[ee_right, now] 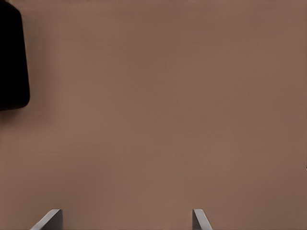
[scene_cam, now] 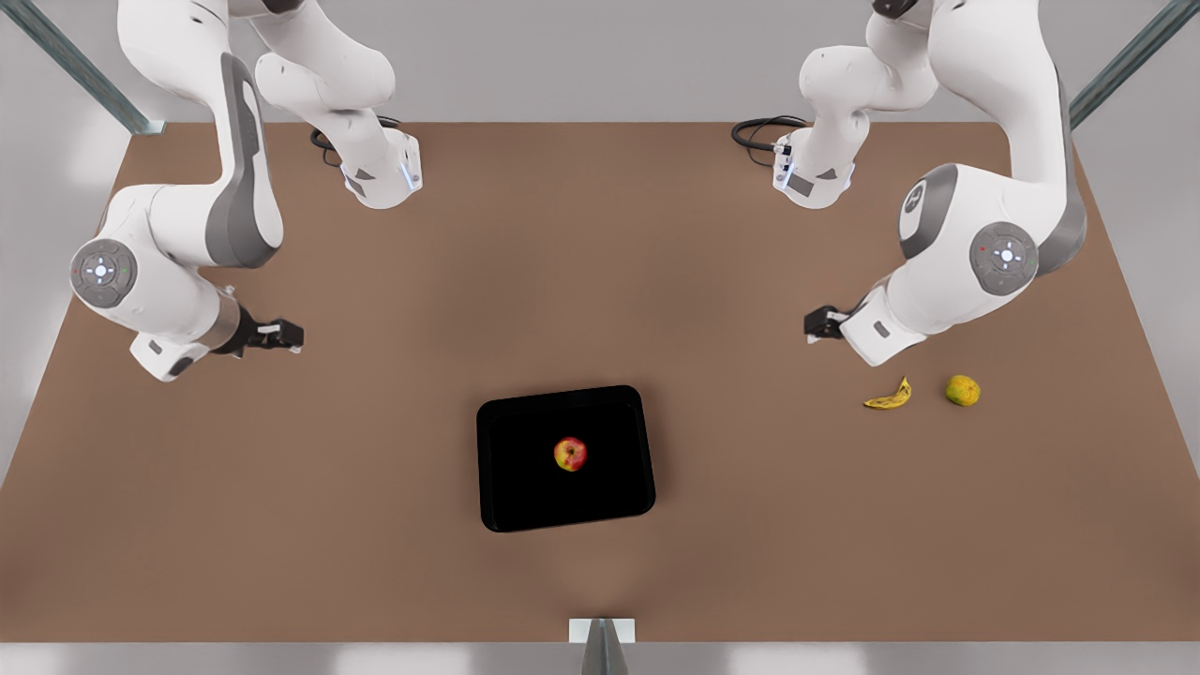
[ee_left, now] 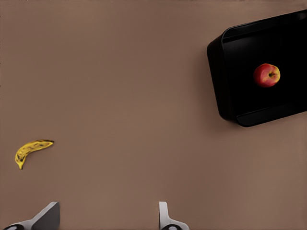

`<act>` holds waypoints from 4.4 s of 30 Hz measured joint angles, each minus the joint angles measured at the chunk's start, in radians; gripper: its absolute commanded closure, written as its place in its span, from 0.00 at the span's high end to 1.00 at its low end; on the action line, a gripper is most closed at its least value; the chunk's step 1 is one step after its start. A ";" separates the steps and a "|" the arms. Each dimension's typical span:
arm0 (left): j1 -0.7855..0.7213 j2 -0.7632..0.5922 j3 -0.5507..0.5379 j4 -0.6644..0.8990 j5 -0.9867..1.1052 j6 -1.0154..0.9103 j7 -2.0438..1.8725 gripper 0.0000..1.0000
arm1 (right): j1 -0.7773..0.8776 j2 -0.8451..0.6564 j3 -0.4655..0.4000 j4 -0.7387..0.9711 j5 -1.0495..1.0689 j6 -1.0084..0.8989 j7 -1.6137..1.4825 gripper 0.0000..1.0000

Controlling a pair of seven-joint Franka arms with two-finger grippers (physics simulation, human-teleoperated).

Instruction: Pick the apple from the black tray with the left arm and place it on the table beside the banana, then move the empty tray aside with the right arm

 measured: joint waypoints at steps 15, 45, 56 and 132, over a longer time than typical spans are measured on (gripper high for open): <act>-0.557 0.678 -0.006 0.569 0.180 0.235 -0.319 1.00 | -0.006 0.014 0.000 0.006 -0.008 0.120 -0.024 1.00; -0.696 1.085 0.231 0.738 0.296 0.811 -0.744 1.00 | -0.006 0.031 0.000 0.013 -0.009 0.130 -0.039 1.00; -0.701 1.095 0.234 0.759 0.300 0.842 -0.788 0.70 | -0.006 0.034 0.000 0.013 -0.010 0.130 -0.042 1.00; 0.046 0.084 0.100 0.003 -0.001 -0.026 0.107 1.00 | 0.266 0.586 0.016 0.479 0.167 0.208 0.291 0.21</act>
